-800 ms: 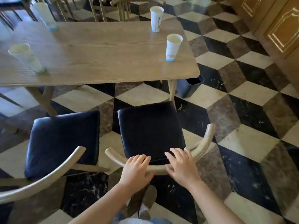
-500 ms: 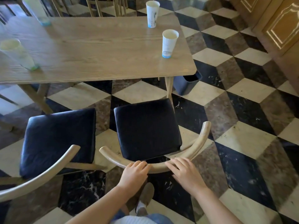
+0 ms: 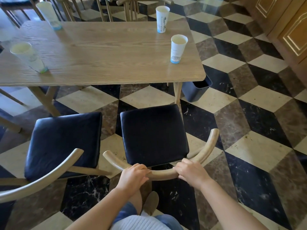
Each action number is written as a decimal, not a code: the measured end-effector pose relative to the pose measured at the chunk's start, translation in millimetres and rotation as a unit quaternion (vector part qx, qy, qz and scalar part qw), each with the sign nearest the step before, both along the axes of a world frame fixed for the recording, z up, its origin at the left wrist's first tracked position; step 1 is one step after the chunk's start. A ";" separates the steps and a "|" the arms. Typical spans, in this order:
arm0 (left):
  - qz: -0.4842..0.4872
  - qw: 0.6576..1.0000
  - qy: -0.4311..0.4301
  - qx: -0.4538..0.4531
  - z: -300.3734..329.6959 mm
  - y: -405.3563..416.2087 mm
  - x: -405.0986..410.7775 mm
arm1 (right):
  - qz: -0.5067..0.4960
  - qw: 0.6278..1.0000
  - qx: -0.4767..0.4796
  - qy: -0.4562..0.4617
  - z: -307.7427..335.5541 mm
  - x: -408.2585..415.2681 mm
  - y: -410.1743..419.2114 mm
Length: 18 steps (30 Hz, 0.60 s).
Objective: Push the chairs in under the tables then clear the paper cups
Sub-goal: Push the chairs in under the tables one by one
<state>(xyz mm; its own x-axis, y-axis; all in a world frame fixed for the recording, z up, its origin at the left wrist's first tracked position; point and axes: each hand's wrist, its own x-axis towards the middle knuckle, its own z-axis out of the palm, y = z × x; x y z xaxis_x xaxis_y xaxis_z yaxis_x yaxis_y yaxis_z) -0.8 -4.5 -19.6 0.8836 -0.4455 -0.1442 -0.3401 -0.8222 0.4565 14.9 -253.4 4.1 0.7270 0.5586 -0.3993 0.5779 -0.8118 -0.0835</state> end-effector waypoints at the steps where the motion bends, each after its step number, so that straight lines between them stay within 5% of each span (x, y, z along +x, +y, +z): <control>1: 0.001 1.000 -0.001 -0.002 -0.3 -0.3 1.5 | -0.001 1.000 0.001 0.000 -0.2 1.6 -1.1; 18: 0.062 0.997 0.018 0.040 6.9 27.2 103.6 | -0.037 0.998 0.021 -0.051 -3.4 91.8 40.3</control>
<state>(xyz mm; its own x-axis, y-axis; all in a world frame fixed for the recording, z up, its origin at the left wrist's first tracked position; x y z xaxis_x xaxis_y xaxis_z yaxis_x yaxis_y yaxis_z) 102.7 22.6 -12.7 0.9248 -0.3185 -0.2080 -0.2176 -0.8915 0.3974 106.7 -213.1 0.8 0.8022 0.5163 -0.2997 0.5237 -0.8496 -0.0619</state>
